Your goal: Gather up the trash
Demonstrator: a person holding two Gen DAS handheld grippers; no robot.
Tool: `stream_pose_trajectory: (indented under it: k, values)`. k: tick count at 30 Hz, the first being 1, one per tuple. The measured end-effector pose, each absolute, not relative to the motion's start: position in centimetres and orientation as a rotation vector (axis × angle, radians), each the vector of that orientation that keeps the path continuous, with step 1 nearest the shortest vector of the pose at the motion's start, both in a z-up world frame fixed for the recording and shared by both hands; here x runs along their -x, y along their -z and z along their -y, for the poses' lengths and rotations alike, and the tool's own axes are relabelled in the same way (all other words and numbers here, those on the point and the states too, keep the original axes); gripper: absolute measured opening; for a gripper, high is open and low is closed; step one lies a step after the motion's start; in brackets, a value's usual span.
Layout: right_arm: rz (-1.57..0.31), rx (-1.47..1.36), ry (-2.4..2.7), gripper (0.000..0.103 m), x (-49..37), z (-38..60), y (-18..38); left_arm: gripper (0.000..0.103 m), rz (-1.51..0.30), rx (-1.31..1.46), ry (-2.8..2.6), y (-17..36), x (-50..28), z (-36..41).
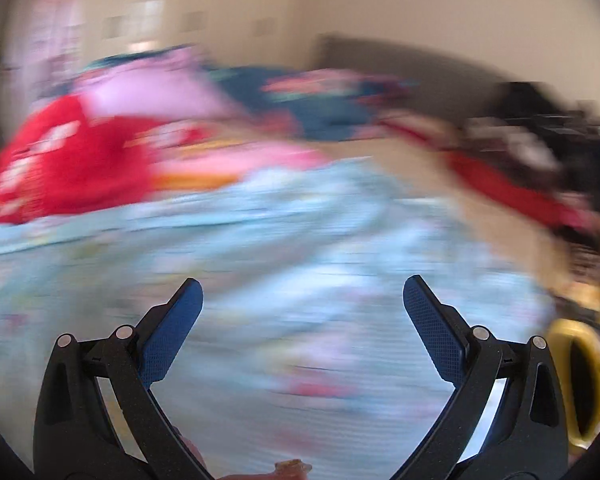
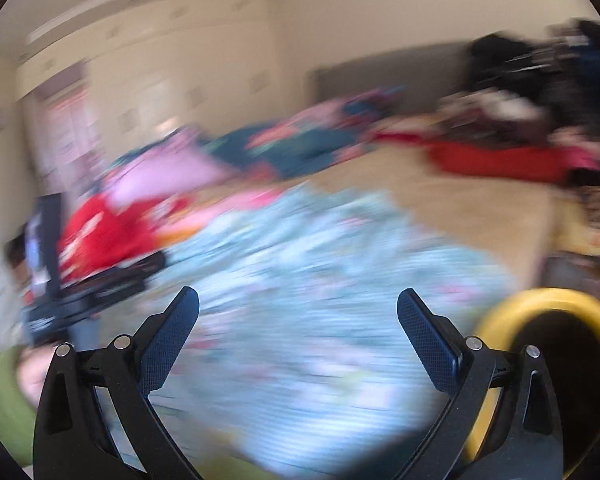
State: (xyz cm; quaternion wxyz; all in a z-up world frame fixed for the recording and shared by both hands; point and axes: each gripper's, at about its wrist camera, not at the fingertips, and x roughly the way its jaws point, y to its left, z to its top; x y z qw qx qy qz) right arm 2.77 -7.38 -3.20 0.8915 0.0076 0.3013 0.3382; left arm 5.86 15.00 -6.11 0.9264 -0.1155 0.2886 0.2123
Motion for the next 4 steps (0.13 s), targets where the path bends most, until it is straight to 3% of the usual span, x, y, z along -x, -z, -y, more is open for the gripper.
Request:
stream_pose_trajectory:
  k: [4]
  values:
    - [-0.764, 0.125, -0.875, 0.097, -3.2, -2.3, 6.4, 0.092, -0.715, 0.248, -0.714, 10.1, -5.9, -25.0]
